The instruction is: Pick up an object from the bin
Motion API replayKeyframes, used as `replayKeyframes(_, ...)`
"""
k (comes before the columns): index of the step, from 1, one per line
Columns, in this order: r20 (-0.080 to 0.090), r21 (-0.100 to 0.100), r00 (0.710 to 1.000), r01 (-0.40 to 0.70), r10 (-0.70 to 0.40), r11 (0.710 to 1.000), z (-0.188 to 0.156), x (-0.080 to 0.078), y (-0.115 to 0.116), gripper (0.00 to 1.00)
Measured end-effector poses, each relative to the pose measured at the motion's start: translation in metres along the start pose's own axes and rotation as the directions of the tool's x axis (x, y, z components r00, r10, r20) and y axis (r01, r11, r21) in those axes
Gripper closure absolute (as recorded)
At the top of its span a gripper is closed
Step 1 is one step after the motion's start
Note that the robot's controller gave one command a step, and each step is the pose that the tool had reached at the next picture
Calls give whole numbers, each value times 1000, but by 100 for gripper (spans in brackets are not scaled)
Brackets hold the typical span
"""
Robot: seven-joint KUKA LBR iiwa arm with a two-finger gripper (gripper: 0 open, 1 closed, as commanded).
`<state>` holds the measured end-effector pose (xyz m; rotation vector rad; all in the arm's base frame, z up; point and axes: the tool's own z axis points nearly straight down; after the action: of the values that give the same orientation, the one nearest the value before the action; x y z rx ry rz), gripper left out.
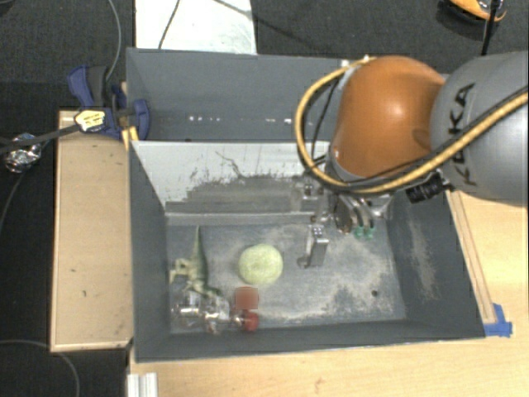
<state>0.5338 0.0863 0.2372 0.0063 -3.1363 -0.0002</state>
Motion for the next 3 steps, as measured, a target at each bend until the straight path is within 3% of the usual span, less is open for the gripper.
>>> replayKeyframes(1, 9, -1, 1000, -3, 3, 1000, -4, -2, -1, 0)
replayKeyframes(2, 11, 0, 995, 99, -99, 995, 34, -3, 10, 0)
replayKeyframes(3, 9, 2, 946, 323, -323, 947, 69, -1, 38, 0)
